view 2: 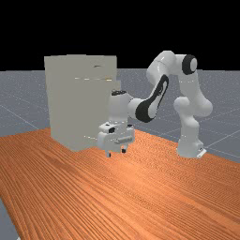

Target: Close the cabinet door

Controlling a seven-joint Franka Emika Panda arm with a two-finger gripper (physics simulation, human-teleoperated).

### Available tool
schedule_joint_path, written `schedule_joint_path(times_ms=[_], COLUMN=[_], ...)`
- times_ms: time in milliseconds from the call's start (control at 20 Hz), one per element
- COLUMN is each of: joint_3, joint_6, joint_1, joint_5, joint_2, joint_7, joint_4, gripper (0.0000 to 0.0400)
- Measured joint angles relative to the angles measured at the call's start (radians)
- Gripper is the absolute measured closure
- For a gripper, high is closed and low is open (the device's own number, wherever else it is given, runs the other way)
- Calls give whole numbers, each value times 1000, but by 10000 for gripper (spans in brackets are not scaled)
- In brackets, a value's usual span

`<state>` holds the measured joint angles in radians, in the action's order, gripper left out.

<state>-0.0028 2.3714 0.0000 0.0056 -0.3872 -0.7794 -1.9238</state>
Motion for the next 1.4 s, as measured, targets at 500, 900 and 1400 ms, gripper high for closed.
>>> schedule_joint_path(times_ms=[500,900,1400], joint_3=[-116,-208,-522], joint_6=[-499,-649,-628], joint_1=[58,90,-21], joint_5=[45,195,174], joint_2=[210,233,209], joint_7=[908,1284,1145], joint_4=[-45,-19,0], gripper=[348,399,400])
